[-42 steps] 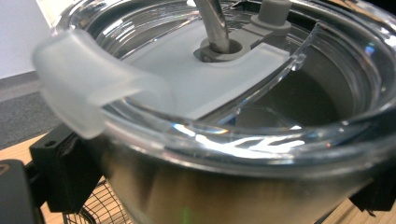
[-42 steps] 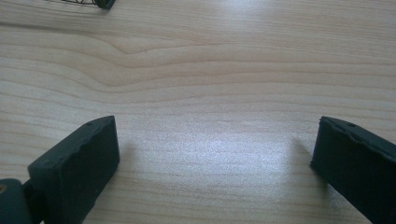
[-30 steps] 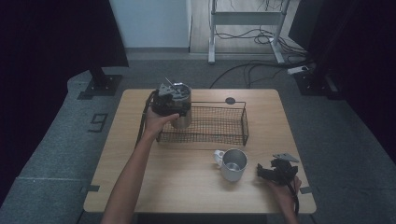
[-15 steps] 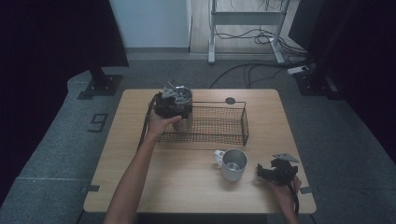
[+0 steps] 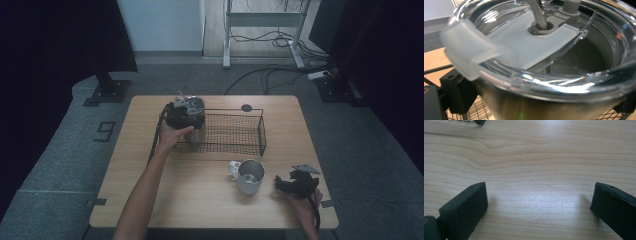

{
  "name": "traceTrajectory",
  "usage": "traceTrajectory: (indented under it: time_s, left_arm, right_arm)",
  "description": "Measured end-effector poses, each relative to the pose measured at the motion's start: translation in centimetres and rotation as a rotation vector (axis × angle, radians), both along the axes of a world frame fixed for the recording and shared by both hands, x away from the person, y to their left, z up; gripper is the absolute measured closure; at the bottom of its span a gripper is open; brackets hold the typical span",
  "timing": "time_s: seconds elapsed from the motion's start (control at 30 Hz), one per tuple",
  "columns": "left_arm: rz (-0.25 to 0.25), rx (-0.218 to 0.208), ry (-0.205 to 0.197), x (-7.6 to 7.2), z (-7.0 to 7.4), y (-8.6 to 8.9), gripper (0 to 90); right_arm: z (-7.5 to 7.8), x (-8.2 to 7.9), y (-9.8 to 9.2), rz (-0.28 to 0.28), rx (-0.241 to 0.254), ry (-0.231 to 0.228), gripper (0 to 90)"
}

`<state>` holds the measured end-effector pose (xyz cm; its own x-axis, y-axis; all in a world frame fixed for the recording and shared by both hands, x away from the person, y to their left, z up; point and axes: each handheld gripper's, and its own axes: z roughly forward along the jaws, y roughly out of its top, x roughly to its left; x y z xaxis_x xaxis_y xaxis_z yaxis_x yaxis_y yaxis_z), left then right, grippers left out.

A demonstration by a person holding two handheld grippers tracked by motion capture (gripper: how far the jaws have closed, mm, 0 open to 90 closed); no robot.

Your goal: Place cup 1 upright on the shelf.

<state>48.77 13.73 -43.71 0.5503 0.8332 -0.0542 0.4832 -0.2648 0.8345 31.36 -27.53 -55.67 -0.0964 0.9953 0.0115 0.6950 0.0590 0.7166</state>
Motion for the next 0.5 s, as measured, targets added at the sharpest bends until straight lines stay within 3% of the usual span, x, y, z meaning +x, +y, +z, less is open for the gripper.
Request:
traceTrajectory:
  time_s: [0.5]
  left_arm:
    - [0.016, 0.000, 0.019, 0.0, -1.2, 0.0, 4.2]
  right_arm:
    - [0.0, 0.0, 0.0, 0.000, 0.000, 0.000, 0.4]
